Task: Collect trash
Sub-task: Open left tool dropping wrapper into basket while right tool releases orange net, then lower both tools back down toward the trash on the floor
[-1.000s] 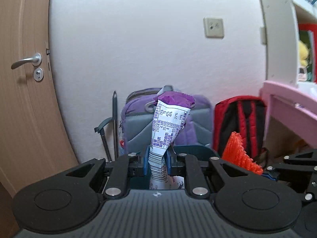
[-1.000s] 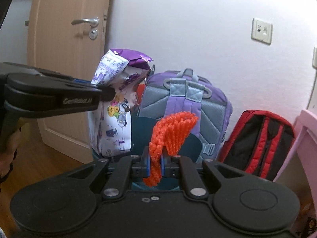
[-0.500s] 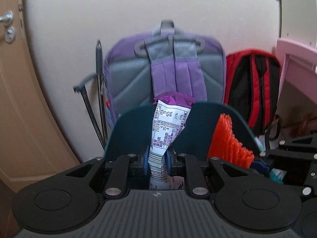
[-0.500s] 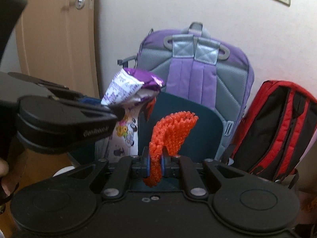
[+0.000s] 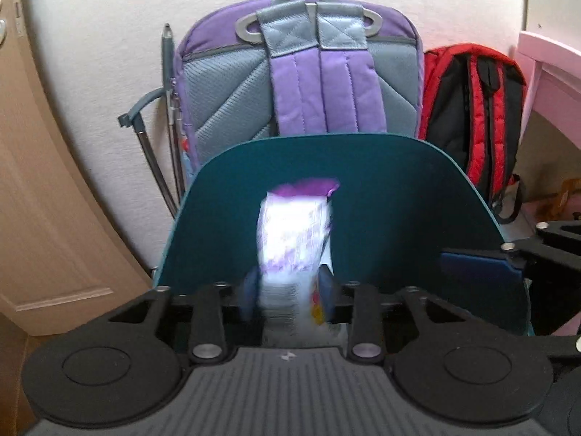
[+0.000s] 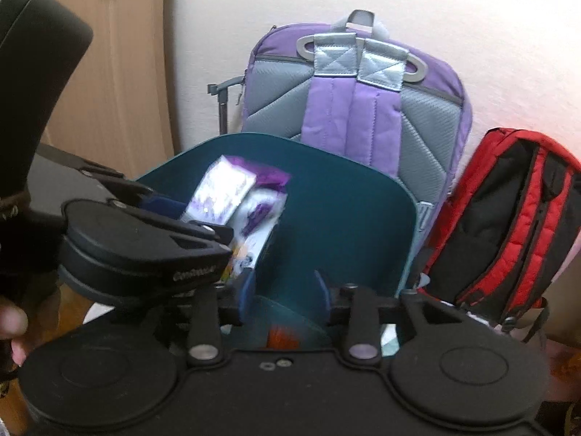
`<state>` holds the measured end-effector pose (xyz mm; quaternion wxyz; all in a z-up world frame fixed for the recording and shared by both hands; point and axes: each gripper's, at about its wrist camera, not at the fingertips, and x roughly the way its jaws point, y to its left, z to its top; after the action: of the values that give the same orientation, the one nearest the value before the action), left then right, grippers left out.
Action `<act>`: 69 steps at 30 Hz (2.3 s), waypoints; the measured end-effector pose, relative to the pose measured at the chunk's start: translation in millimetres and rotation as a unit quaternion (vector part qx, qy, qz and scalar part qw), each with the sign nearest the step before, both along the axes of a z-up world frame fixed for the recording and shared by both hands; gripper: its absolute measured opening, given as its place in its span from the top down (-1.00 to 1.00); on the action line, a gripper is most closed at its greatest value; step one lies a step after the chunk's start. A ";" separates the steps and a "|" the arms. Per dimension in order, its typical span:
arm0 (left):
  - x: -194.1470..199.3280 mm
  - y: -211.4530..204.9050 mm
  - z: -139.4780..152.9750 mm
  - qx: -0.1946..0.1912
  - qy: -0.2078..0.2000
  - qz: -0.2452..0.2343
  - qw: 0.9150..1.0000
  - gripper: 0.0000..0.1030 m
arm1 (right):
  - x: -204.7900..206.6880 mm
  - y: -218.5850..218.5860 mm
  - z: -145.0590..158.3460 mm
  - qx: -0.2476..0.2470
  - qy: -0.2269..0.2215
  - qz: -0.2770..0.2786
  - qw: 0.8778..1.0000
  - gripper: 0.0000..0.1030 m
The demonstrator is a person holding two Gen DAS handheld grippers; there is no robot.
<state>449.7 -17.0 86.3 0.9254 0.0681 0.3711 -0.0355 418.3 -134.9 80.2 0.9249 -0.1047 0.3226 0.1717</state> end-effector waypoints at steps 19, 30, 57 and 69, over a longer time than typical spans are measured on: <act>-83.3 -6.5 70.7 -0.018 -0.054 -0.005 0.998 -0.32 | -78.3 -16.6 62.2 0.011 -0.043 -0.003 0.999 0.14; -164.4 -12.8 98.9 -0.026 -0.061 -0.008 0.998 -0.32 | -148.3 -34.8 90.3 0.024 -0.056 -0.012 0.998 0.12; -276.4 -30.6 -45.8 -0.091 0.010 -0.067 0.994 -0.96 | -256.7 -119.0 -76.7 0.117 0.087 -0.098 0.984 0.08; -247.1 -42.2 -211.1 -0.074 0.148 -0.053 0.985 -0.96 | -235.3 -158.4 -235.6 0.113 0.222 -0.200 0.948 0.07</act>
<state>202.6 -59.1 -124.8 0.8596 0.0131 0.4962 -0.1213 183.0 -293.3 -155.4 0.8510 0.1081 0.5126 0.0370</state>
